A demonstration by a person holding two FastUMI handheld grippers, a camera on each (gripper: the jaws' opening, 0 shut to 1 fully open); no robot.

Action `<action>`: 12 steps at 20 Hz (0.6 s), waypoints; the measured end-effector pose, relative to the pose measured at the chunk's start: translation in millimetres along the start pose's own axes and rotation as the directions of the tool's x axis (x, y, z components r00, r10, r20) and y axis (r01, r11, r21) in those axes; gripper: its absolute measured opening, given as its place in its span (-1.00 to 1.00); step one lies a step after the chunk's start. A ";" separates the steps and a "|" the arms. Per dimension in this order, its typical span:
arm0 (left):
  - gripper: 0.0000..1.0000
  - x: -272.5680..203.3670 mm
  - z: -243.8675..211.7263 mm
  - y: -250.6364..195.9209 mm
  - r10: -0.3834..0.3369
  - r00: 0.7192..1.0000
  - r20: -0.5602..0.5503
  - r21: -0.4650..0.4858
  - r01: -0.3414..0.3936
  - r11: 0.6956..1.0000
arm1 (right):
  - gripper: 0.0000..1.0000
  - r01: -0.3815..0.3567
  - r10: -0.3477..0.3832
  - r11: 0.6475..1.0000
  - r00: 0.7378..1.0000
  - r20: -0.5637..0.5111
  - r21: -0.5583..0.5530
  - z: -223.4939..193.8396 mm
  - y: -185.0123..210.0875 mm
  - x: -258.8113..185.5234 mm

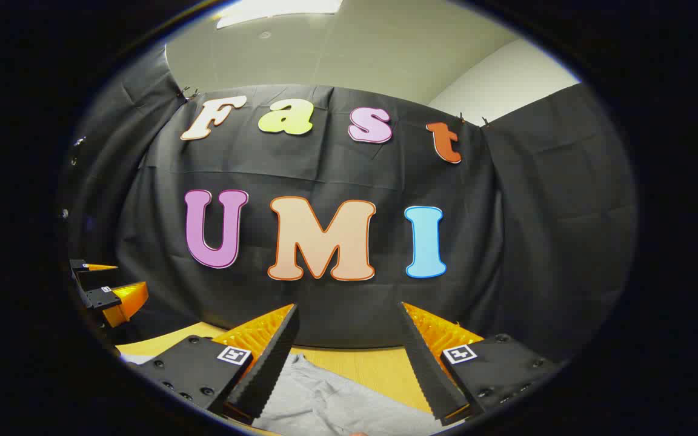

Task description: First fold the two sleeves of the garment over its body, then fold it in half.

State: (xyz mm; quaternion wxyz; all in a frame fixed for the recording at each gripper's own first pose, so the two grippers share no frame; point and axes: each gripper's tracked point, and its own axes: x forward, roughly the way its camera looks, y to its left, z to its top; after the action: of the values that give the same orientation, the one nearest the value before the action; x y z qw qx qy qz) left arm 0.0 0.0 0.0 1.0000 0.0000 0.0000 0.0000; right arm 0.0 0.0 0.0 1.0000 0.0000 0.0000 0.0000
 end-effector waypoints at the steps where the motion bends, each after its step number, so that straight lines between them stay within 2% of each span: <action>1: 0.88 -0.7 0.6 -0.4 0.000 1.000 0.004 0.001 0.000 1.000 | 0.99 -0.003 0.003 1.000 1.000 -0.001 0.005 -0.8 0.0 -0.7; 5: 0.88 -4.7 3.4 1.0 0.007 1.000 0.009 -0.001 -0.007 1.000 | 1.00 -0.015 0.015 1.000 1.000 -0.001 0.008 0.5 3.3 -1.9; 6: 0.96 -5.0 4.2 1.7 0.008 1.000 0.008 -0.001 -0.008 1.000 | 1.00 -0.019 0.019 1.000 1.000 0.001 0.008 1.7 4.4 -2.7; 7: 0.88 -5.2 4.1 2.7 0.011 1.000 0.010 0.000 -0.011 1.000 | 1.00 -0.022 0.022 1.000 1.000 0.005 0.008 2.5 5.6 -3.8; 12: 0.88 -6.2 5.0 4.1 0.017 1.000 0.013 -0.004 -0.017 1.000 | 0.98 -0.029 0.029 1.000 1.000 0.009 0.003 3.3 9.5 -6.2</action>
State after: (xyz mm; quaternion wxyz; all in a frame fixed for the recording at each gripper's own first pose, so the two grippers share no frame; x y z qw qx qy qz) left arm -6.2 4.1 5.0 0.9999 -0.0021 -0.0068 0.0084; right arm -6.2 9.5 3.3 0.9999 0.0014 -0.0045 0.0147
